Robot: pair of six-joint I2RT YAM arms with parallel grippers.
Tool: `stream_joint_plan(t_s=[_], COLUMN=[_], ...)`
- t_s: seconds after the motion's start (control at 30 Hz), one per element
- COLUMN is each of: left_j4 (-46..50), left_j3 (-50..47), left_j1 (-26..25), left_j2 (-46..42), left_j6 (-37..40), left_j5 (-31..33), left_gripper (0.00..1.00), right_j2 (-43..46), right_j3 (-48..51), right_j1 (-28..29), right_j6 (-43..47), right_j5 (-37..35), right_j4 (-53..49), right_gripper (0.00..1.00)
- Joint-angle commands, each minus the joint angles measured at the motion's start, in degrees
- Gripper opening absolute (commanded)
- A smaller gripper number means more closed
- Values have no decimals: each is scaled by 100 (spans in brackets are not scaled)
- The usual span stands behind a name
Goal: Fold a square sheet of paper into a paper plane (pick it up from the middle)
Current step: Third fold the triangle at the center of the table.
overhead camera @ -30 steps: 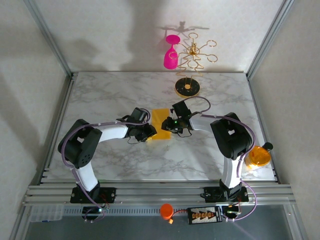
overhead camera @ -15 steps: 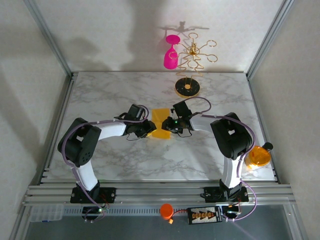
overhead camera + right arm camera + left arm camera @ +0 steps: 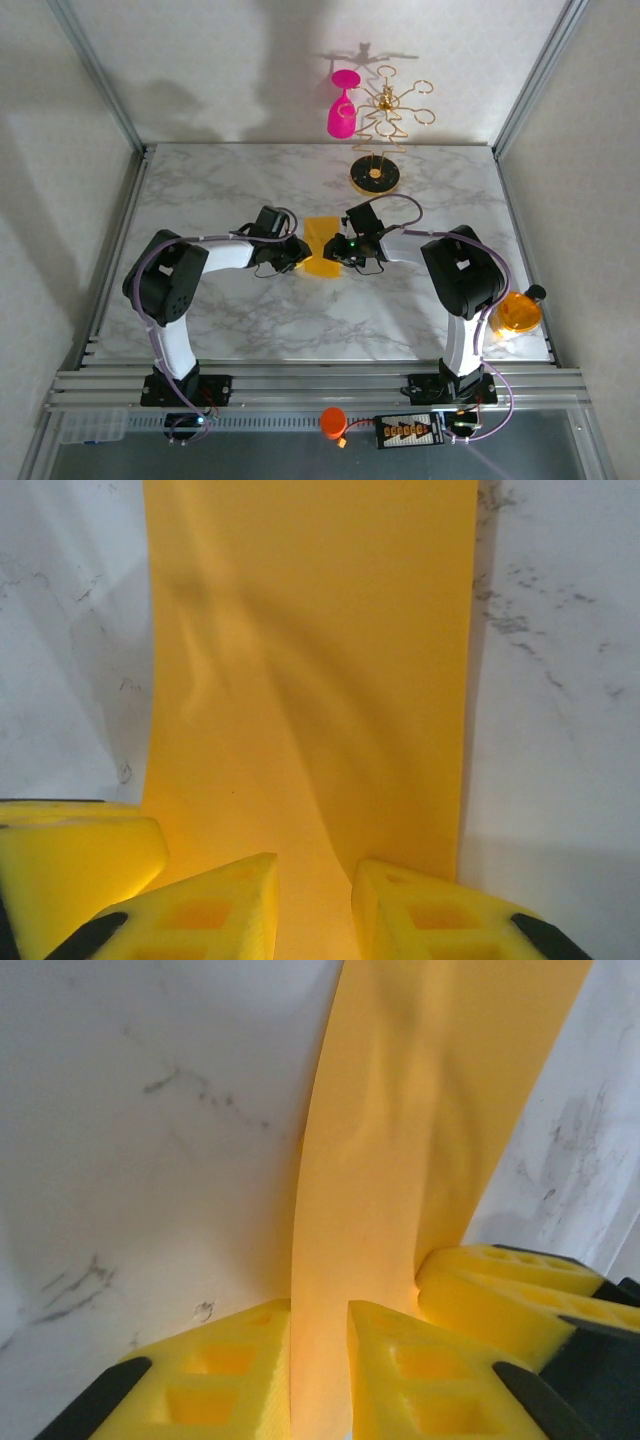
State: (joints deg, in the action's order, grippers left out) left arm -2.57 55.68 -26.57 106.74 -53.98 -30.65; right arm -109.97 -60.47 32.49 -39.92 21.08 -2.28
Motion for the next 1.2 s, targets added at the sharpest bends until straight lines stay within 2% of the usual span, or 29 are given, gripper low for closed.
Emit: stream_joint_plan(t_s=[0.0,0.2,0.3,0.43,0.5,0.57,0.63,0.77,0.83,0.97,1.17], left_j4=[-103,-172,-190,-257,-262,-262,-256,-349,-337,-272,-295], left_j3=[149,162,146,111,93,83,75,-9,-26,-31,29], left_j1=[89,106,108,108,108,108,108,108,91,82,64], left_j2=[139,272,268,218,172,99,30,-98,-155,-232,-259], left_j6=[47,-38,-141,-292,-357,-427,-487,-766,-832,-917,-988], left_j5=[-90,-116,-118,-132,-125,-112,-100,-115,-116,-106,-123], left_gripper=[19,13,8,2,1,0,0,0,0,0,0], right_j2=[-288,-161,64,443,609,831,1108,1681,1869,1941,1802], right_j3=[292,278,236,227,238,316,505,903,1102,1389,2072], right_j1=[-32,-33,-33,-33,-32,-32,-13,161,312,700,1199], right_j6=[-17,194,461,805,1038,1360,1755,2742,3175,4022,5041], right_j5=[-377,-385,-408,-387,-409,-455,-473,-666,-934,-1567,-1891], right_j4=[-510,-376,-238,146,332,581,928,1513,1754,2022,3055], right_gripper=[29,31,35,46,45,44,47,63,67,69,73])
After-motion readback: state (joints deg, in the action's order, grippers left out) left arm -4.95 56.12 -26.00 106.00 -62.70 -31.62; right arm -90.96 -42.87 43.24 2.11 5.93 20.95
